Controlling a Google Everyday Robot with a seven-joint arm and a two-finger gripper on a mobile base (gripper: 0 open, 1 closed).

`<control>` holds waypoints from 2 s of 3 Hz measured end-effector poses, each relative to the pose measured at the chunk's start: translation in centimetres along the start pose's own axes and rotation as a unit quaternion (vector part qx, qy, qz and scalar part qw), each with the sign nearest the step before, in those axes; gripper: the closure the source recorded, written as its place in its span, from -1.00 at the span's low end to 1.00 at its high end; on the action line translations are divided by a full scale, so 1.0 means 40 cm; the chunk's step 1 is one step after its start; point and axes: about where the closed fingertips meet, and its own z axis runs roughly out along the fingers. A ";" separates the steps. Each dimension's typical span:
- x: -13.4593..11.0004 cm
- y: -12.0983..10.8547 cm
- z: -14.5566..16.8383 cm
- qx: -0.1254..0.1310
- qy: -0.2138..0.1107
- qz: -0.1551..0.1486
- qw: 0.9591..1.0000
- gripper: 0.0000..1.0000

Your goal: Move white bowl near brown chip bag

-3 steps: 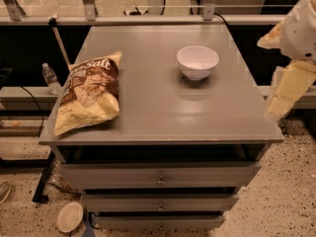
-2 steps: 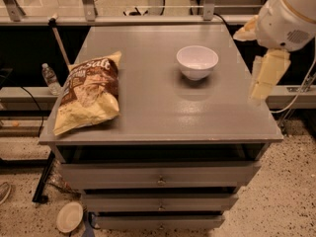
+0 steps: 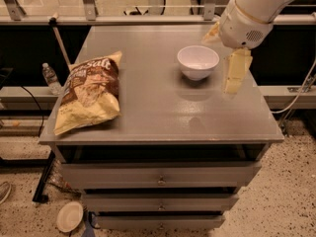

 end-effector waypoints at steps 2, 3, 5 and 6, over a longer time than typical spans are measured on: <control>0.026 -0.059 0.104 -0.029 0.019 -0.001 0.999 -1.00; 0.019 -0.073 0.140 -0.036 0.018 -0.003 0.999 -1.00; -0.011 -0.068 0.234 -0.071 0.004 -0.007 0.997 -0.96; -0.014 -0.070 0.256 -0.078 -0.001 -0.007 0.997 -0.50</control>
Offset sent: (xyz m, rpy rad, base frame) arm 0.0389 0.0000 -0.0538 -0.0820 0.0985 0.0070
